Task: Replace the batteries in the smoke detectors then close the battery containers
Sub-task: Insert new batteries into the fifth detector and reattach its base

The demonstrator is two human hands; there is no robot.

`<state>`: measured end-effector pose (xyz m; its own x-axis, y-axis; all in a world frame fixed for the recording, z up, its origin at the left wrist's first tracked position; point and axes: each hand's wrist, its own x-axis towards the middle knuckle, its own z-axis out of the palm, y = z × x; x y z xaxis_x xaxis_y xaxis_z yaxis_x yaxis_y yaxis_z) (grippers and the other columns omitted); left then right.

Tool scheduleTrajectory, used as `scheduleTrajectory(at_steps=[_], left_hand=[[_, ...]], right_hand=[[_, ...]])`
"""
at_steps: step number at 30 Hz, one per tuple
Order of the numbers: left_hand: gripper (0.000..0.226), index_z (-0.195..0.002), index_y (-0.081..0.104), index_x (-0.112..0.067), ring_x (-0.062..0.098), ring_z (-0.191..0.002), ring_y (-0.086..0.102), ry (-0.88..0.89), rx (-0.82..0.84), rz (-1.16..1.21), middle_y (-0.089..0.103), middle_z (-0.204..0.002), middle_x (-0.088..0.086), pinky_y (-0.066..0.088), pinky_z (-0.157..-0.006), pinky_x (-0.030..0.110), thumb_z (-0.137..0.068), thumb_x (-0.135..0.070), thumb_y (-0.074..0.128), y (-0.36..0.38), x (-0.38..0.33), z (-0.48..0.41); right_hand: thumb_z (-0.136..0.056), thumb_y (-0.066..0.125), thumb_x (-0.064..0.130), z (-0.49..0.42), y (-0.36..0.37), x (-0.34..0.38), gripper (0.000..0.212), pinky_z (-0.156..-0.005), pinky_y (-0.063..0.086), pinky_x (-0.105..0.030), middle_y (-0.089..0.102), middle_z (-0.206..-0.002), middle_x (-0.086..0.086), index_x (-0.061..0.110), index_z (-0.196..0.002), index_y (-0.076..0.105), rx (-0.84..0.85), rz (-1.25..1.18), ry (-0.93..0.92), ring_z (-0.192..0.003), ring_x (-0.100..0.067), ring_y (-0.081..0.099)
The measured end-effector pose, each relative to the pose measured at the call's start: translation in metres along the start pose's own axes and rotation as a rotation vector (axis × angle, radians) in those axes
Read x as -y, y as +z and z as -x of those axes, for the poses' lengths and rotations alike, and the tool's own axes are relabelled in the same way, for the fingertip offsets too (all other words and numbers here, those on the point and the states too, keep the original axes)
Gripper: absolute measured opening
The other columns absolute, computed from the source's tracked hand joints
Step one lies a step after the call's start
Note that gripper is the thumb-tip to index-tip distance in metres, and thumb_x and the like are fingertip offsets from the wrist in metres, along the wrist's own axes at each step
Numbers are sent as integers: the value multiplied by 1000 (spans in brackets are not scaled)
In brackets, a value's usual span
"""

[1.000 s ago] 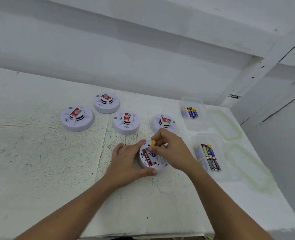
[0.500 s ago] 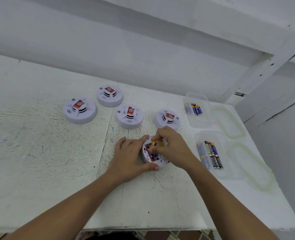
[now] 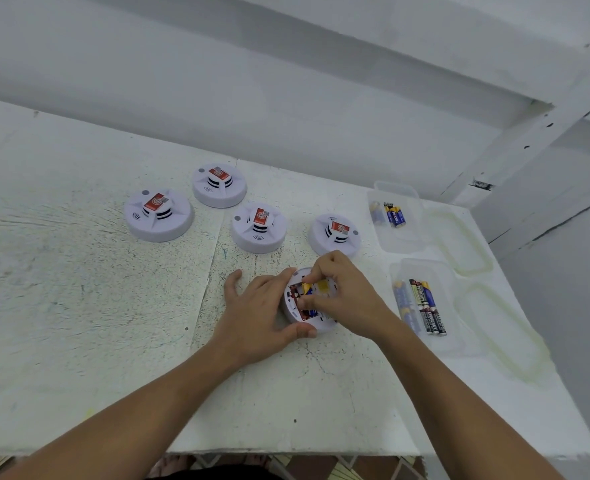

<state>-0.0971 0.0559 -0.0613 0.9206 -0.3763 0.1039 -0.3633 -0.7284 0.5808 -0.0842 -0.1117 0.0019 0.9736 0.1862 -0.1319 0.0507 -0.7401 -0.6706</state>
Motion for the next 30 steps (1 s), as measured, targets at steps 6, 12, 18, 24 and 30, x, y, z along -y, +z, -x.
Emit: scheduleTrajectory(at_steps=[6, 12, 18, 24, 30], left_hand=[[104, -146, 26, -25, 4, -131, 35, 3, -9, -2, 44, -141, -14, -2, -113, 49, -64, -89, 31, 0, -1, 1], [103, -146, 24, -27, 3, -132, 32, -1, -7, -9, 42, -142, -15, -5, -113, 47, -64, -88, 34, 0, -1, 1], [105, -146, 27, -27, 3, -132, 34, -3, -18, -2, 43, -142, -15, -4, -113, 48, -62, -90, 29, 0, -1, 1], [106, -146, 27, -25, 3, -132, 33, -6, -13, 16, 44, -141, -14, -4, -114, 49, -62, -89, 32, -1, -1, 1], [105, -145, 27, -26, 2, -132, 32, -6, -9, -2, 43, -141, -15, -4, -114, 47, -63, -90, 30, -2, -3, 1]], right_hand=[[-89, 62, 28, 2, 12, -9, 8, -90, 49, -28, 38, -113, 8, 24, -83, 58, -104, -23, -30, -111, -11, 44], [-89, 63, 22, 2, 10, -8, 6, -78, 42, -7, 40, -110, 7, 16, -88, 60, -80, -23, -27, -99, 1, 46], [-88, 63, 23, 0, 12, -5, 10, -74, 48, -14, 42, -109, 5, 25, -90, 54, -75, -23, 41, -95, -5, 50], [-87, 65, 29, 0, 10, -5, 41, -87, 50, -25, 47, -124, 8, 33, -123, 46, -56, -87, 135, -109, -8, 50], [-88, 63, 30, -1, 10, -4, 33, -93, 50, -35, 50, -120, 8, 32, -119, 50, -58, -76, 140, -111, -11, 51]])
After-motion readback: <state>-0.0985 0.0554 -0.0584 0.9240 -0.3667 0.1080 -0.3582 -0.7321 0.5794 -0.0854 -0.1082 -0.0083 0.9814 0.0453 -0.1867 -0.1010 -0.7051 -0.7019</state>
